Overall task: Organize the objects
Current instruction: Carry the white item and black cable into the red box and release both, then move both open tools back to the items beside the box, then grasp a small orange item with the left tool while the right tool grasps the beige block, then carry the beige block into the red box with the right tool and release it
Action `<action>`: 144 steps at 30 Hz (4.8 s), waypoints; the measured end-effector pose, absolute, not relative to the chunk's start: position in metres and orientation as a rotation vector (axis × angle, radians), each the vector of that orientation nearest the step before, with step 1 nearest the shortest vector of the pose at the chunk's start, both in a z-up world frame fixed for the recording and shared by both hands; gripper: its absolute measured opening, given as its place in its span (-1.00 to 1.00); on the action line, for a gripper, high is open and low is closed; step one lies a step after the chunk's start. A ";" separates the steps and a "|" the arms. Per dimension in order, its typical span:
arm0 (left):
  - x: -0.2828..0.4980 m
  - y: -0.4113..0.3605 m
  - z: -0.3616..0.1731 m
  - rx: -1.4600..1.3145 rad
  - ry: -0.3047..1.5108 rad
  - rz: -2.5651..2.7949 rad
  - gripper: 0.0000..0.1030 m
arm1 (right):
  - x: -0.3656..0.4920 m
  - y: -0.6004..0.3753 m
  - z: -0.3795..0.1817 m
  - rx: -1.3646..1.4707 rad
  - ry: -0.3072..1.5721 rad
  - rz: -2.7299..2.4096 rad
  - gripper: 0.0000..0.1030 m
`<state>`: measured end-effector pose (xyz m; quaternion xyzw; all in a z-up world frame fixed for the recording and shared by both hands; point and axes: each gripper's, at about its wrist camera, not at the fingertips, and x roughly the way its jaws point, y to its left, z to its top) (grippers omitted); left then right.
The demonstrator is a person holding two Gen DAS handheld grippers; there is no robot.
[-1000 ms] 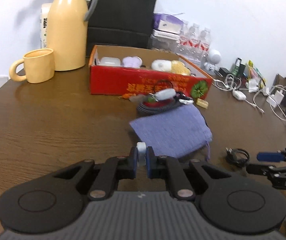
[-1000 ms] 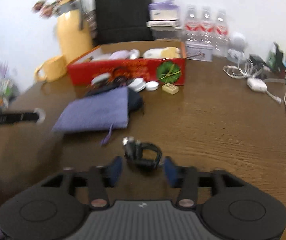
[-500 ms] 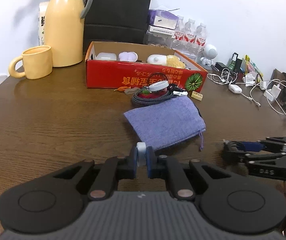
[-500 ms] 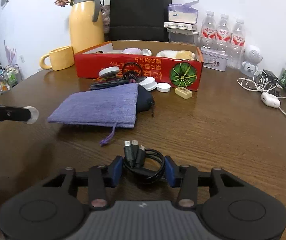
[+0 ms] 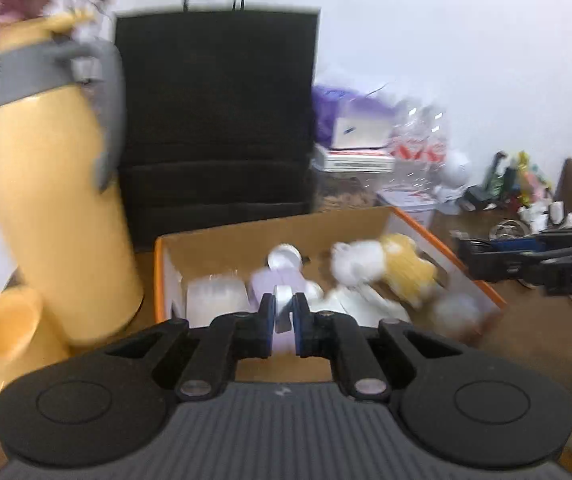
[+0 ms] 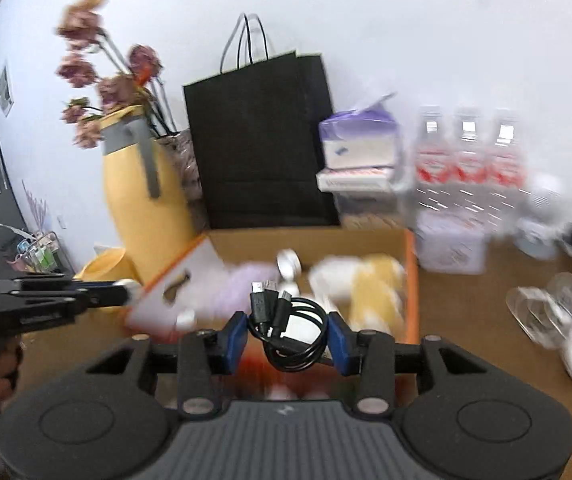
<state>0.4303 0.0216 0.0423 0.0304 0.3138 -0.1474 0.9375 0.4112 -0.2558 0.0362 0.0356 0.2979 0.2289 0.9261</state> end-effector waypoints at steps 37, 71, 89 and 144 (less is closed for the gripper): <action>0.109 0.047 0.011 -0.091 0.535 -0.096 0.96 | 0.159 -0.286 -0.008 0.080 0.520 0.315 0.72; 0.351 0.011 -0.075 0.158 0.676 -0.242 -0.74 | 0.345 -0.272 -0.076 -0.129 0.617 0.213 0.05; 0.352 -0.009 -0.075 0.214 0.658 -0.292 -0.39 | 0.356 -0.274 -0.090 -0.064 0.657 0.258 -0.07; 0.152 -0.019 -0.053 0.089 0.706 -0.252 -0.94 | 0.137 -0.236 -0.080 -0.098 0.679 0.394 -0.35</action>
